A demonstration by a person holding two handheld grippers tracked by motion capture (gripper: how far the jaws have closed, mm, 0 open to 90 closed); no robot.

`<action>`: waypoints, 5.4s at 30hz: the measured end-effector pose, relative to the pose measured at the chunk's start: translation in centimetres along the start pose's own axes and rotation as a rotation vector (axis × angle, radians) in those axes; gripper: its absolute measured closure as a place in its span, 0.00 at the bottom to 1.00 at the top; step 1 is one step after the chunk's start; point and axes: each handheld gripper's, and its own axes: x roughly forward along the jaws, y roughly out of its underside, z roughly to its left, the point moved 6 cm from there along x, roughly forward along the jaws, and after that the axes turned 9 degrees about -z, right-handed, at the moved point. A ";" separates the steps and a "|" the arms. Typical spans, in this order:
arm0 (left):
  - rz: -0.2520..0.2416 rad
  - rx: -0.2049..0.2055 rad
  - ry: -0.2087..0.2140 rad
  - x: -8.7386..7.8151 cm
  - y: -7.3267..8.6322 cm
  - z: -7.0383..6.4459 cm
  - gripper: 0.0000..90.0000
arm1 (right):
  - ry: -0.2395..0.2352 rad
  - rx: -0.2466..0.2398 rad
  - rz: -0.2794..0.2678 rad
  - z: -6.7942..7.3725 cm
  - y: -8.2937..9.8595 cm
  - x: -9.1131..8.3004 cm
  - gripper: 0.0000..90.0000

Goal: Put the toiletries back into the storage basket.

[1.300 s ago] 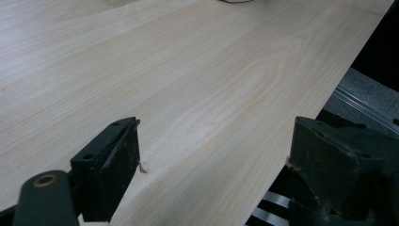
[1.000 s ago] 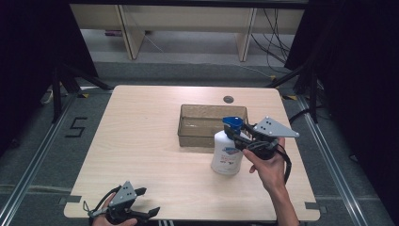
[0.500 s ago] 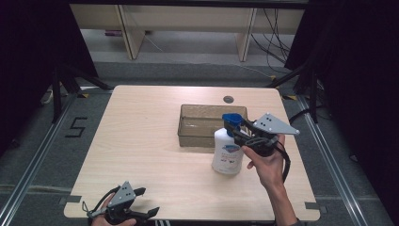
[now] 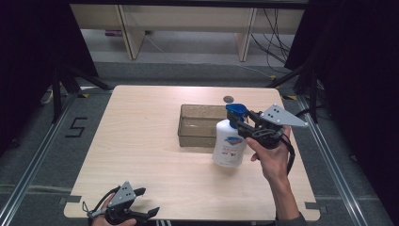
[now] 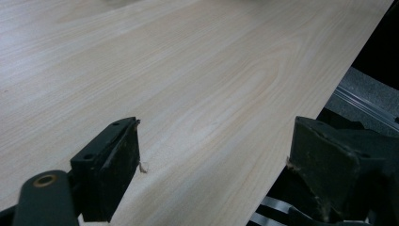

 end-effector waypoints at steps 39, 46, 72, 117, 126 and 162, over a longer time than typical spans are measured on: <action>-0.006 -0.003 -0.015 0.0 0.0 0.2 0.18 | 0.030 0.002 -0.065 -2.8 -6.2 1.4 0.69; -0.007 -0.005 -0.013 0.0 0.0 0.2 0.18 | 0.043 0.007 -0.070 -3.4 -6.5 1.9 0.69; -0.018 -0.006 -0.005 0.1 0.0 0.2 0.18 | 0.097 0.037 -0.046 -7.0 -5.9 4.6 0.69; -0.019 -0.008 -0.004 0.0 0.0 0.2 0.18 | 0.130 0.077 -0.005 -9.3 -2.4 6.2 0.69; -0.020 -0.007 -0.004 0.0 0.0 0.2 0.18 | 0.129 0.068 0.004 -9.5 -1.9 6.2 0.69; -0.011 -0.023 -0.013 -0.1 0.1 0.5 0.18 | 0.155 0.083 0.046 -10.7 1.1 5.2 0.69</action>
